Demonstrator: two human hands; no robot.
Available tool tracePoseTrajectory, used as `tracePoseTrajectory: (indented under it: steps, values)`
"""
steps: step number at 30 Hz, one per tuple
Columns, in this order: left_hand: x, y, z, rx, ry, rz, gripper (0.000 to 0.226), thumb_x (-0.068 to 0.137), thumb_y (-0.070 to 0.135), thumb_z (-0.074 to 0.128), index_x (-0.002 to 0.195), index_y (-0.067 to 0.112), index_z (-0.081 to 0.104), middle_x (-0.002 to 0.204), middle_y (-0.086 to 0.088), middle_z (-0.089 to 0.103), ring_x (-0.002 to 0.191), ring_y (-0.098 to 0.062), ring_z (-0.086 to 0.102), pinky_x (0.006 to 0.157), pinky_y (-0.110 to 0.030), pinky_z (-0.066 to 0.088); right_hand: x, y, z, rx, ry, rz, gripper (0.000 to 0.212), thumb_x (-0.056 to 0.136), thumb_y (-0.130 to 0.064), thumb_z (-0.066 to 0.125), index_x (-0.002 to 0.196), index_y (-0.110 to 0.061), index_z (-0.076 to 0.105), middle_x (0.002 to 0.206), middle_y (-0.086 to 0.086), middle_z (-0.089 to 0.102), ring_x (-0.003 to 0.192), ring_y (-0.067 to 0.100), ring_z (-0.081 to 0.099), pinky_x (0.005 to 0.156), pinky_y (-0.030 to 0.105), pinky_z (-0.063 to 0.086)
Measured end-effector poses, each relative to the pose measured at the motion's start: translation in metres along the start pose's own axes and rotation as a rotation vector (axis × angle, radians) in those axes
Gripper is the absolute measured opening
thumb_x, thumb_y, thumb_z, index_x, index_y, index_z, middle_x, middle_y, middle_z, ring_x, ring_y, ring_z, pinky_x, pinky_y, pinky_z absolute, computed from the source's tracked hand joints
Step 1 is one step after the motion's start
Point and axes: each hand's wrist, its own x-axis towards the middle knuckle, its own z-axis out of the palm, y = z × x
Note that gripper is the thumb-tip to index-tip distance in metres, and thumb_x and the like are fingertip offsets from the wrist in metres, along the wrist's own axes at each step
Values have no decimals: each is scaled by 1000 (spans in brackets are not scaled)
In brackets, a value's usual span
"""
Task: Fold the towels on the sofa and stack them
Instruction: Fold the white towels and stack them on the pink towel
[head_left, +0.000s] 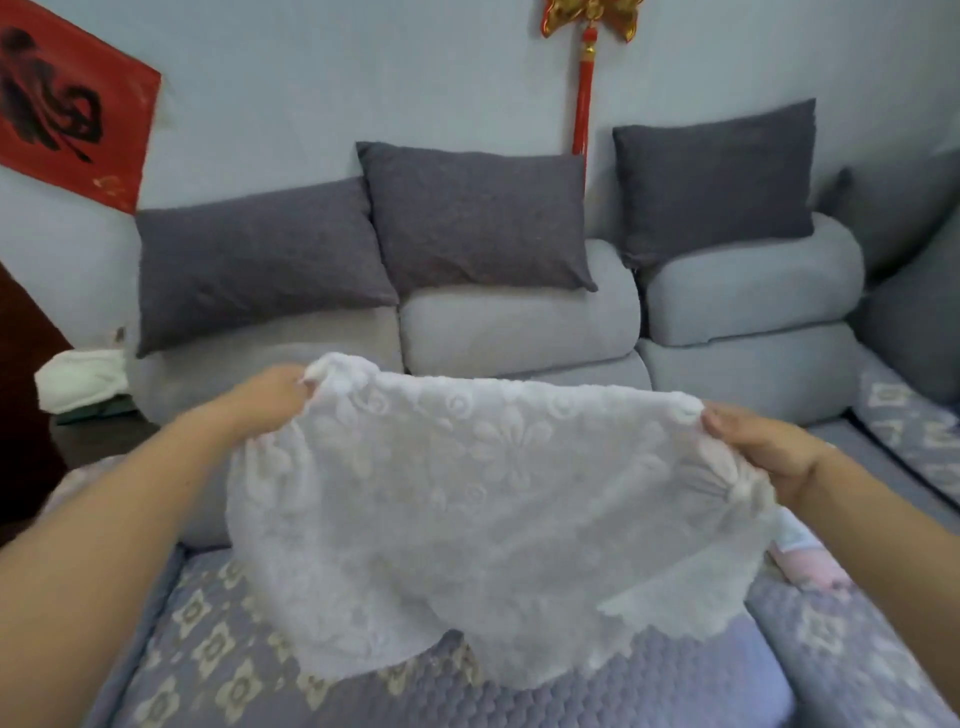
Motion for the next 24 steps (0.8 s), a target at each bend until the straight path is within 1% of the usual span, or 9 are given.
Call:
tracePoseTrajectory:
  steps: [2, 4, 6, 8, 11, 13, 16, 20, 24]
  values:
    - [-7, 10, 42, -150, -533, -98, 27, 102, 28, 57, 116, 8, 68, 119, -17, 71, 108, -35, 69, 91, -48, 57, -7, 34, 2, -78, -83, 192, 67, 46, -44, 98, 99, -9, 79, 94, 13, 74, 77, 21, 72, 70, 32, 60]
    - [-8, 11, 79, -196, -937, -190, 28, 95, 22, 68, 116, 4, 69, 115, -18, 72, 102, -32, 72, 88, -46, 58, -14, 74, 11, -258, -357, 405, 38, 83, -29, 78, 116, -13, 68, 108, 5, 70, 90, 13, 69, 81, 28, 57]
    - [-4, 27, 119, -61, -1219, -199, 29, 84, 19, 79, 109, 5, 72, 109, -18, 74, 88, -24, 74, 79, -39, 60, -24, 112, 7, -344, -514, 596, 24, 94, -13, 63, 116, -22, 64, 111, -2, 68, 95, 8, 66, 85, 27, 55]
    - [6, 51, 159, 426, -1273, -95, 33, 80, 20, 81, 110, 10, 74, 118, -18, 71, 90, -21, 71, 79, -34, 56, -30, 134, -11, -446, -456, 747, 24, 87, -16, 71, 107, -29, 66, 108, -7, 68, 98, 9, 65, 86, 28, 54]
    - [43, 92, 215, 879, -780, 192, 40, 91, 28, 65, 126, 9, 63, 135, -11, 62, 116, -27, 62, 91, -31, 49, -32, 139, -77, -996, 146, 714, 43, 81, -25, 68, 124, -22, 62, 130, 1, 60, 120, 20, 57, 94, 28, 48]
    - [75, 130, 212, 780, -355, 269, 29, 97, 19, 54, 123, 8, 60, 132, -16, 62, 117, -32, 61, 97, -39, 51, -38, 101, -123, -1174, 598, 581, 36, 94, -20, 56, 129, -9, 55, 138, 13, 55, 125, 29, 54, 99, 31, 45]
    - [107, 232, 134, 538, 184, 395, 21, 96, 11, 50, 111, 7, 63, 116, -23, 63, 107, -44, 63, 88, -49, 54, -61, -7, -166, -1093, 1181, 247, 27, 95, -31, 60, 108, -7, 60, 115, 19, 64, 108, 41, 60, 84, 40, 49]
    - [104, 331, -11, 309, 732, 561, 20, 94, 10, 51, 109, 2, 62, 112, -32, 57, 101, -55, 59, 84, -60, 51, -102, -159, -142, -1069, 1497, -203, 35, 95, -37, 61, 91, -4, 69, 82, 15, 58, 83, 32, 59, 66, 34, 40]
    - [80, 347, -132, 139, 1058, 549, 29, 93, 15, 46, 116, 1, 56, 124, -32, 50, 107, -56, 55, 94, -61, 47, -130, -233, -89, -1076, 1652, -548, 39, 94, -32, 57, 71, 0, 61, 68, 26, 52, 64, 28, 49, 55, 38, 40]
